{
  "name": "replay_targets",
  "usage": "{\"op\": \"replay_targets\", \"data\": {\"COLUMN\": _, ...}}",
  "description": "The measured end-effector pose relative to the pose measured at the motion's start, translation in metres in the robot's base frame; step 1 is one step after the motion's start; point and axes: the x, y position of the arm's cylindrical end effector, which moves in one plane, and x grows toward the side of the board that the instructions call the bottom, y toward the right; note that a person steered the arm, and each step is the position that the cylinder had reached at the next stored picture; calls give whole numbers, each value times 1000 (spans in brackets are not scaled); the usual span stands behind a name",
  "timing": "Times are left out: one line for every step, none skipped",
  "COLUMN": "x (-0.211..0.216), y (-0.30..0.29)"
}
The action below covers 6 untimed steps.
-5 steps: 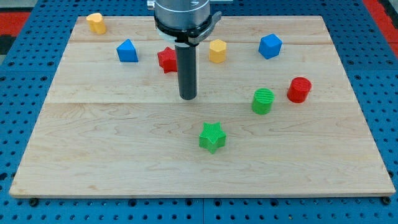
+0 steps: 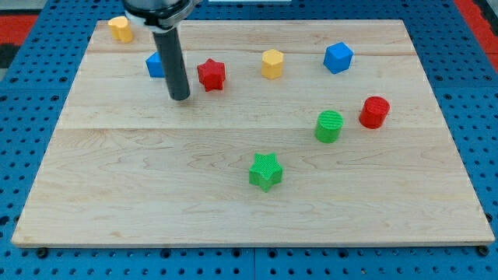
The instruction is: Move the red star to the left of the hexagon
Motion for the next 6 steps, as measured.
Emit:
{"op": "replay_targets", "data": {"x": -27, "y": 19}}
{"op": "replay_targets", "data": {"x": -56, "y": 35}}
{"op": "replay_targets", "data": {"x": -84, "y": 43}}
{"op": "replay_targets", "data": {"x": -78, "y": 26}}
{"op": "replay_targets", "data": {"x": -55, "y": 20}}
{"op": "replay_targets", "data": {"x": -29, "y": 20}}
